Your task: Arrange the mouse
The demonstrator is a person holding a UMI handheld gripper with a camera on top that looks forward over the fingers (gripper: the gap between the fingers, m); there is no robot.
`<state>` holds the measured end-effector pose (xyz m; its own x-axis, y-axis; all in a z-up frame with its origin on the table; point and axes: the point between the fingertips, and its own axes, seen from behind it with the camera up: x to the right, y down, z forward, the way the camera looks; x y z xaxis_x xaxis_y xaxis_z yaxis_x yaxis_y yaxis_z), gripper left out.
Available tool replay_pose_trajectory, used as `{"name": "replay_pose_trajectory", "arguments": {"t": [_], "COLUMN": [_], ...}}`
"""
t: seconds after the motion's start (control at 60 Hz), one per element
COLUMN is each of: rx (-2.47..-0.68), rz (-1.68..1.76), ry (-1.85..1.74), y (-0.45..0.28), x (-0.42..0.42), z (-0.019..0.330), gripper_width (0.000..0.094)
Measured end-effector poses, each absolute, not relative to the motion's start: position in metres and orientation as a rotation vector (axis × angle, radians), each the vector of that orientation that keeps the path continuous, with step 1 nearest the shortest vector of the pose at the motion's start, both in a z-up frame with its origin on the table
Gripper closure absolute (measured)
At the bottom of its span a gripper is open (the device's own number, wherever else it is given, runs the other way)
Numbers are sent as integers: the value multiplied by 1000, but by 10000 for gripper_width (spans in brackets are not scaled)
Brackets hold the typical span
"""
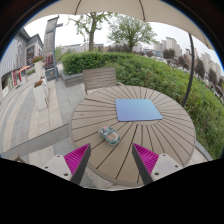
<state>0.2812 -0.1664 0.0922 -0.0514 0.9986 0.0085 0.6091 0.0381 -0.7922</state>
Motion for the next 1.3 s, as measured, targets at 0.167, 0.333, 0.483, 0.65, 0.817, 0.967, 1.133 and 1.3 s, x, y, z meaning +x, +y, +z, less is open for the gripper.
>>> {"name": "replay_pose_trajectory", "arguments": {"t": [0.167,0.333,0.483,0.65,0.817,0.967,1.133,1.3], "rx": [-1636,-1656,-1668,-1667,-1687,-1672,-1624,-1588], "rz": [823,800,803,794,784,824,801,937], "ry": [-1693,-1710,-1721,-1726,-1733,-1795,-1854,-1784], "y": [-160,-156,-155,-150,-145,-158,-155,-134], "x": [236,204,179,155,141,136,133,89], "z": [53,12,-7,-7,-9,-12,3,95], "gripper_width": [80,80,75,79,85,509,579,584]}}
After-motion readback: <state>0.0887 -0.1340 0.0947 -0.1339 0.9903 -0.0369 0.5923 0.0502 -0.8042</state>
